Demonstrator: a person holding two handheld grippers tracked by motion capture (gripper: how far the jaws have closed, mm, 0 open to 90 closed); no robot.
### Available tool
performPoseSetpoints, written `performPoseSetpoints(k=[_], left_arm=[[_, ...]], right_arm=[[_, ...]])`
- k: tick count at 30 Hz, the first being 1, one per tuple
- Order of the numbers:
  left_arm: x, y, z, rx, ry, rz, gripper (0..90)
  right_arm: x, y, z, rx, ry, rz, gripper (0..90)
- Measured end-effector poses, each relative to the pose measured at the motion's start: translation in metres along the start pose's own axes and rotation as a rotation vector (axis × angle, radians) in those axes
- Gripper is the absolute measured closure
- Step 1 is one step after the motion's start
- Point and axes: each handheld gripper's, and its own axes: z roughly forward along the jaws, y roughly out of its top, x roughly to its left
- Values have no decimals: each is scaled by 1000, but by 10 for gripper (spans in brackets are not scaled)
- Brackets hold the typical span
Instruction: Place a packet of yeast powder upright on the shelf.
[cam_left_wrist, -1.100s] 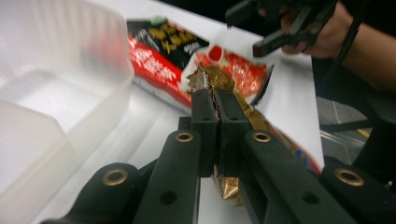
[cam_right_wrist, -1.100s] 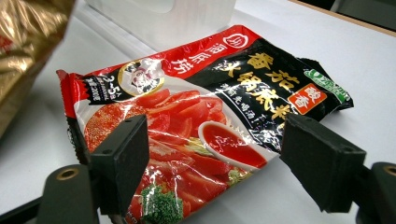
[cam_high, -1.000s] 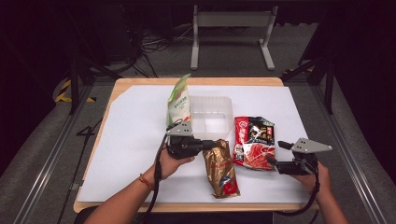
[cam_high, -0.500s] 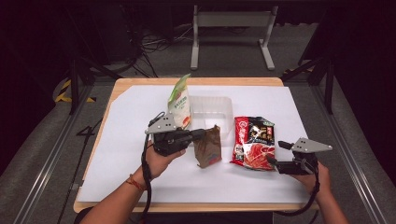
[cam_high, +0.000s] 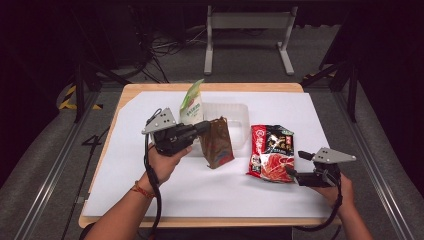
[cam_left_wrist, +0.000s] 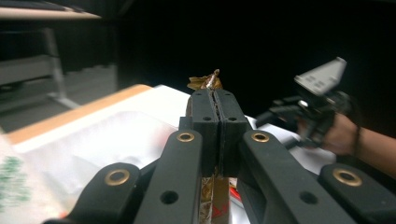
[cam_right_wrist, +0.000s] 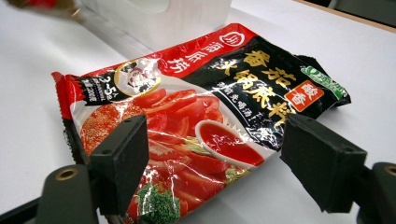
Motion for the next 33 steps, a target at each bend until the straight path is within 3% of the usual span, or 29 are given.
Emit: performPoseSetpoints(k=[4,8,14,16,18,21,26,33], left_arm=[[6,12,-6,-34,80,-17,888],[12,20,-3,-21,164,-17,887],[25,21,10,-11,247,-64,887],[28,23,14,1,290,-53,888],[33,26,13,-14,297,-77,888],[33,27,9,-11,318,-58,887],[33,27,5,-26,337,-67,887],[29,28,20,-19,301,-80,886]], right_arm=[[-1,-1,0,1,-1,6,239],[-1,-1,1,3,-1,4,238],[-1,-1,0,3,-3,5,238],[-1,-1,0,5,-5,3,238],[-1,-1,0,5,-4,4,238],[-2,-2,0,2,-5,6,238],[-2,-2,0,5,-5,7,236],[0,-1,2,14,-8,-1,237]])
